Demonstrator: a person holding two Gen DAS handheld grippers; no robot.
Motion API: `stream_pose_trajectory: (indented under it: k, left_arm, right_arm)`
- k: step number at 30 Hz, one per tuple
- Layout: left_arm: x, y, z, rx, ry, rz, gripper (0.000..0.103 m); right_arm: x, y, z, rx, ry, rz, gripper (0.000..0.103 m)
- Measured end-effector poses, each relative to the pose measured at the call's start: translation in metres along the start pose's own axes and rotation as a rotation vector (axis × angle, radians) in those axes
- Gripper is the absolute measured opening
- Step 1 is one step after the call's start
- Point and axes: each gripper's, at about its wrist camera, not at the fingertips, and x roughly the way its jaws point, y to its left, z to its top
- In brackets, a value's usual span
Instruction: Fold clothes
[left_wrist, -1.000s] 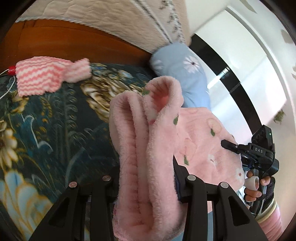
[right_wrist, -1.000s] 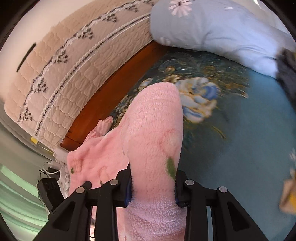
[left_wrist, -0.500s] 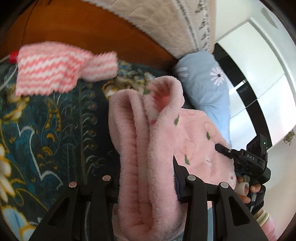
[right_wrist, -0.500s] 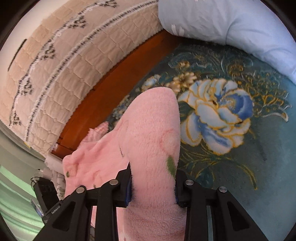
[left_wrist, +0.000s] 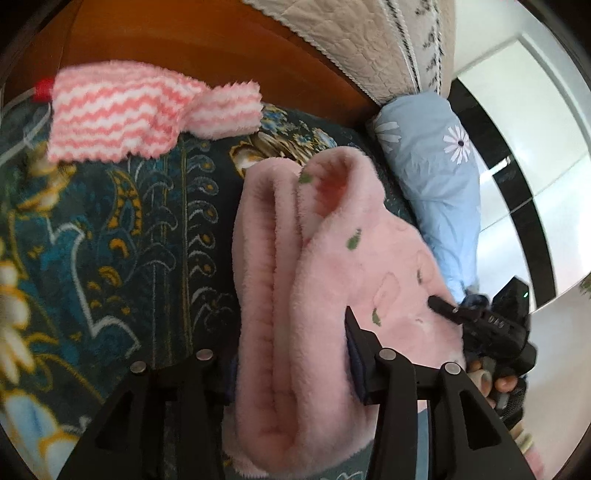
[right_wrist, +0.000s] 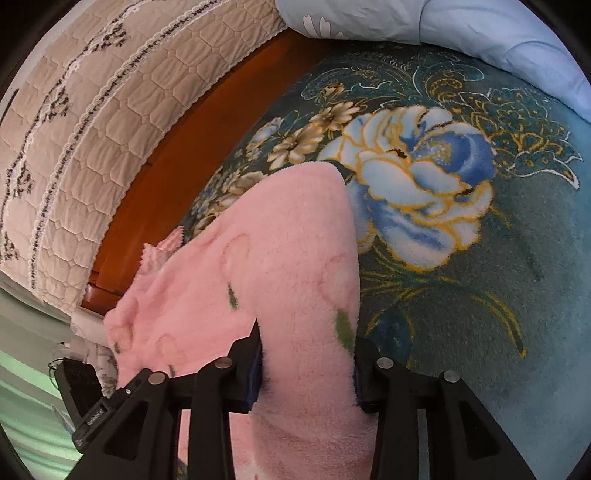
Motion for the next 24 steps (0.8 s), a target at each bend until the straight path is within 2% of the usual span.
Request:
stream_pose_trajectory:
  k: [3,7,11,13,15,19,22,24]
  left_arm:
    - [-0.010,-0.007,0.001,0.024,-0.008,0.043,0.048]
    - [-0.030,-0.009,0.004,0.029,-0.064,0.084,0.048]
    - [-0.052,-0.013,0.008,0.041,-0.132,0.108,0.048]
    - [-0.060,-0.020,0.012,0.058,-0.162,0.072,0.048]
    - [-0.058,-0.034,0.013,0.108,-0.156,0.025,0.048]
    - [-0.040,-0.061,0.008,0.242,-0.131,0.025,0.048]
    - [-0.023,-0.056,0.015,0.235,-0.119,0.027,0.048]
    - [-0.012,-0.047,0.023,0.189,-0.087,0.010,0.048]
  right_arm:
    - [-0.008,-0.002,-0.001,0.015,-0.006,-0.016,0.042]
    - [-0.022,-0.004,0.000,0.036,-0.034,-0.058,0.042]
    - [-0.051,-0.001,0.004,0.056,-0.131,-0.133,0.042]
    - [-0.063,0.010,0.002,0.015,-0.167,-0.158,0.042]
    - [-0.069,0.032,-0.007,-0.092,-0.174,-0.173,0.042]
    - [-0.063,0.064,-0.043,-0.267,-0.129,-0.135,0.042]
    - [-0.051,0.061,-0.066,-0.301,-0.101,-0.155,0.042]
    - [-0.044,0.054,-0.074,-0.303,-0.095,-0.168,0.042]
